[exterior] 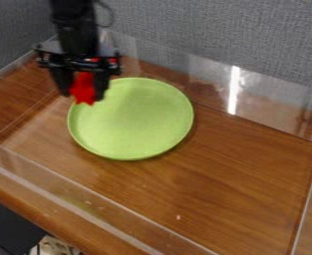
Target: Put the red object on the left side
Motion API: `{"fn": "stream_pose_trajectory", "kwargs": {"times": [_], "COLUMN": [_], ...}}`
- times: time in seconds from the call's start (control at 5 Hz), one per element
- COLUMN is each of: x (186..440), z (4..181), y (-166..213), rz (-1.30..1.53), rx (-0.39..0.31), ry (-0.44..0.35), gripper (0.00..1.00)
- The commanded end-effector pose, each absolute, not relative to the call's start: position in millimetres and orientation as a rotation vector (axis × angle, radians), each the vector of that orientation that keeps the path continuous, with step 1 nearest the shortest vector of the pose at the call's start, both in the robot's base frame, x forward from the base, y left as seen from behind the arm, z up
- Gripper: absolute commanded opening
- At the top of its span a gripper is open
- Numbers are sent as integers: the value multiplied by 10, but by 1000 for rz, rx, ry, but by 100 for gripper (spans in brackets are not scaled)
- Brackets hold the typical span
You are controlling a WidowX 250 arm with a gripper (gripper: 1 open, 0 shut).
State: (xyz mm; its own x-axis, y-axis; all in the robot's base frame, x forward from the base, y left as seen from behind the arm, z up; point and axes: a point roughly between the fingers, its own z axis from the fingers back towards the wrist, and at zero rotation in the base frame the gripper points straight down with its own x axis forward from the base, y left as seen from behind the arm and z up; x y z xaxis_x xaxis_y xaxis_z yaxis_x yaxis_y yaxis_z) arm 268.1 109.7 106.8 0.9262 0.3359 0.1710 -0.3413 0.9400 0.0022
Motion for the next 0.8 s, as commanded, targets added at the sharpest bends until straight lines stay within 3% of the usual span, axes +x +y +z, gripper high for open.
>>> {"fn": "stream_pose_trajectory", "kwargs": {"times": [0.0, 0.2, 0.6], "x": [2598, 2511, 2591], "z": [1072, 845, 479], "y": [1431, 1623, 1480], "rz": [344, 346, 211], "rx": [88, 114, 118], "ry": [-196, -158, -105], "gripper": [0, 0, 0]}}
